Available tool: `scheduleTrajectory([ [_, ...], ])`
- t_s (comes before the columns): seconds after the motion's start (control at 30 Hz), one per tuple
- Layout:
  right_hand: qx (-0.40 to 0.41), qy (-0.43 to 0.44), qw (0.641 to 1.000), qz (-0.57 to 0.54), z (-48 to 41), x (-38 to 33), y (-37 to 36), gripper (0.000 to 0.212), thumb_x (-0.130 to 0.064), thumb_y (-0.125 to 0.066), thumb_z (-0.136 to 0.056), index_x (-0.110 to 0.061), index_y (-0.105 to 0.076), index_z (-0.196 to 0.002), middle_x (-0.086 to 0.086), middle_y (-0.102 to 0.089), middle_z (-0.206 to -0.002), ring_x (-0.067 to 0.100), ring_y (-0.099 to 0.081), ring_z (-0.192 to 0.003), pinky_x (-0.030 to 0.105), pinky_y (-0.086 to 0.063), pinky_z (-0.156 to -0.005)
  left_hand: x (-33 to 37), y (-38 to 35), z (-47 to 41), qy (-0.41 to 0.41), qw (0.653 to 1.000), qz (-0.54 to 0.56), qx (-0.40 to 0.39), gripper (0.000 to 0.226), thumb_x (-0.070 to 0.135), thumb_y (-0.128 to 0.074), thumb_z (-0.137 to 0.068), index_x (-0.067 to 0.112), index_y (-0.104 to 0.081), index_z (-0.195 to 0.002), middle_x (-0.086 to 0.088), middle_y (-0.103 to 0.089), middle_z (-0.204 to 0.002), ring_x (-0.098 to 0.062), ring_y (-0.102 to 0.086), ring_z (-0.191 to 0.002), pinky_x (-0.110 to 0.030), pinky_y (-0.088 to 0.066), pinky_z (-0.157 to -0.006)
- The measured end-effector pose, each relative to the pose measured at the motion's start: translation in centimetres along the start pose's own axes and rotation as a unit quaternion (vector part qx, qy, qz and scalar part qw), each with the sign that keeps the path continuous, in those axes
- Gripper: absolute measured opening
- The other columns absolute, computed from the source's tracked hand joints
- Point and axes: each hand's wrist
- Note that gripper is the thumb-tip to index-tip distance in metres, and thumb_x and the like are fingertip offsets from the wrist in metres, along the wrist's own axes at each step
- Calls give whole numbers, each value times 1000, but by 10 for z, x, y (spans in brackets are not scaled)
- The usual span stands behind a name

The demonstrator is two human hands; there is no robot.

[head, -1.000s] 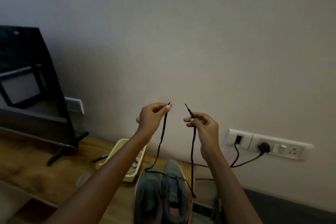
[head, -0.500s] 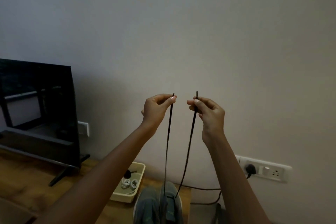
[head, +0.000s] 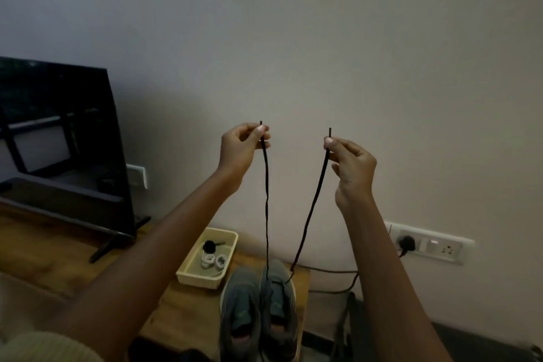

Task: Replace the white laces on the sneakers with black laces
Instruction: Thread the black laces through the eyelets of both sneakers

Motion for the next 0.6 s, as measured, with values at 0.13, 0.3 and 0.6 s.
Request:
scheduleTrajectory([
  [0.13,18,-22,999,31,-18,47,20,14,-5,-71,-79,-15,-67,-72,-1,-63,-72,7,-55,-67,13,-45,-61,-44,11,-9,35,999,-26,26,15,8,-54,-95,0,-63,-103,-3,-62,-80,-7,-60,-67,-9,-46,-58],
  [0.3,26,-58,995,81,-34,130,45,14,-4,-70,-80,-17,-68,-75,-2,-63,-72,7,-56,-68,8,-45,-58,-138,31,-9,112,990,-60,57,9,11,-58,-93,11,-66,-89,0,-65,-79,-3,-62,-61,-13,-49,-65],
  [0.6,29,-168,970,173,-27,278,79,9,2,-68,-80,-4,-70,-87,3,-66,-75,8,-59,-69,9,-48,-61,-290,38,48,246,938,-230,85,28,14,-61,-91,6,-65,-117,-6,-64,-116,-17,-60,-101,-27,-45,-82],
])
Point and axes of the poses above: each hand's wrist, its own z-axis away from the middle knuckle, its own y-axis out of the back of the hand, x = y × z
